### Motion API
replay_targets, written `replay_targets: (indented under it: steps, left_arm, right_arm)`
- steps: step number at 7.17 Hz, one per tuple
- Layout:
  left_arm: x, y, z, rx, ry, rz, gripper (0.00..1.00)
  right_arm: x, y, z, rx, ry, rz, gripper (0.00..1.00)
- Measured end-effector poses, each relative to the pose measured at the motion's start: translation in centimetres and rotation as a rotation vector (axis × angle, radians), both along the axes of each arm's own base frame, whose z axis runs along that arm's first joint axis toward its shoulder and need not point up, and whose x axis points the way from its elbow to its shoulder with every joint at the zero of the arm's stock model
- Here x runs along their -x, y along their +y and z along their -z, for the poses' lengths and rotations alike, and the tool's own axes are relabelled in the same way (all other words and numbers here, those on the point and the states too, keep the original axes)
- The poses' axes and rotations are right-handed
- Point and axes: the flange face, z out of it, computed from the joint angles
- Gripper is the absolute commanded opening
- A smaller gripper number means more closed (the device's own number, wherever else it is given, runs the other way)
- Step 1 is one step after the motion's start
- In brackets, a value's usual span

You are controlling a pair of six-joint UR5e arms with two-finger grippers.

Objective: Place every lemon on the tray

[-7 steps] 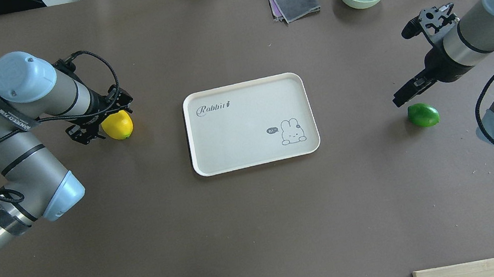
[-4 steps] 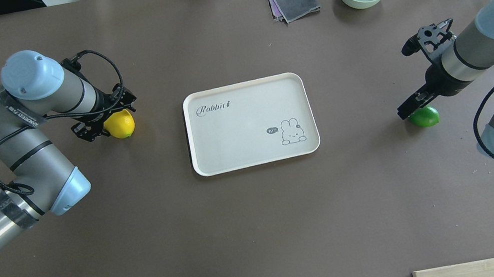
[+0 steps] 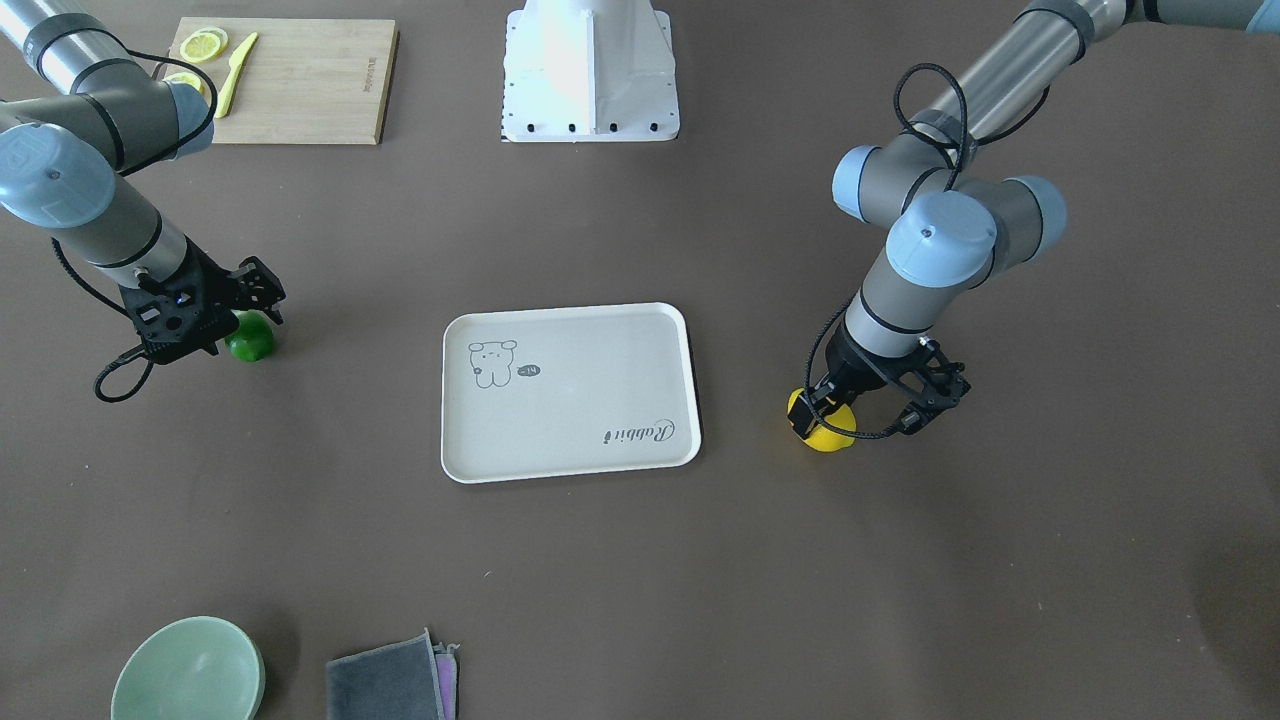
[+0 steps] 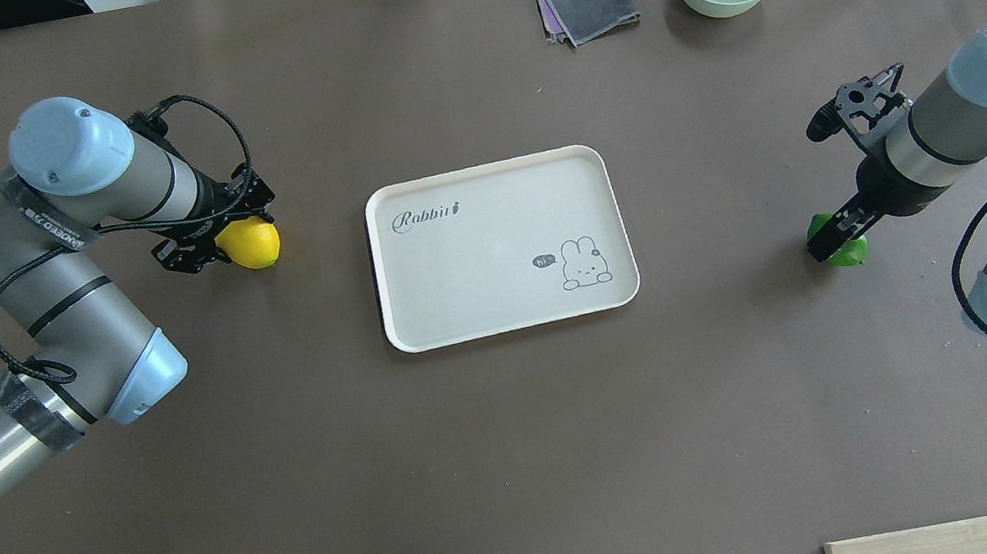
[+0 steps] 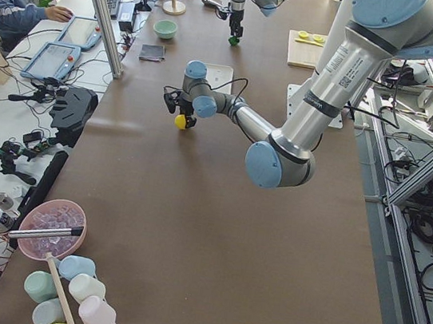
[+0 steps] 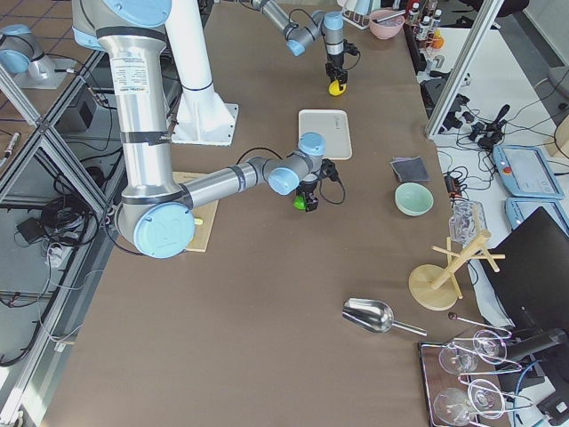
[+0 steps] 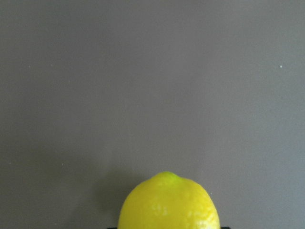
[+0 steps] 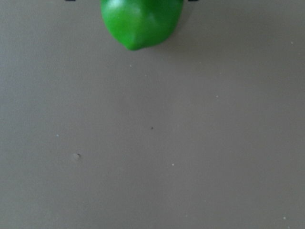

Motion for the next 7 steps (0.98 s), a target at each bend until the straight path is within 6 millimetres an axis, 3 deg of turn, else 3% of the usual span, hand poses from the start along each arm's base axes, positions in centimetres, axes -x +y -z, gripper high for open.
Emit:
replay_targets:
  steps: [1,3,4,5,6,7]
  left_arm:
    - [0.1,-0.1,0.2,-0.004,0.000,0.005,0.00]
    - [0.4,-0.3,1.2,-0.018,0.012,0.007,0.00]
    - [0.7,-0.5,2.6,-0.034,0.029,0.009,0.00]
    - [0.6,-0.8,4.9,-0.056,0.053,0.008,0.00]
    - [-0.2,-0.7,7.6,-0.083,0.080,0.001,0.00]
    - [-1.9,0.1,10.2,-0.109,0.104,-0.020,0.00]
  right_arm:
    - [0.0,0.1,-0.2,-0.001,0.003,0.004,0.00]
    - [0.0,0.1,-0.1,-0.002,0.000,0.005,0.00]
    - [0.0,-0.1,0.6,-0.004,-0.011,0.000,0.00]
    - [0.3,-1.0,2.2,-0.004,-0.028,-0.016,0.00]
    - [1.1,-2.7,5.5,0.004,-0.048,-0.046,0.00]
    - [2.5,-4.7,10.1,0.025,-0.071,-0.090,0.00]
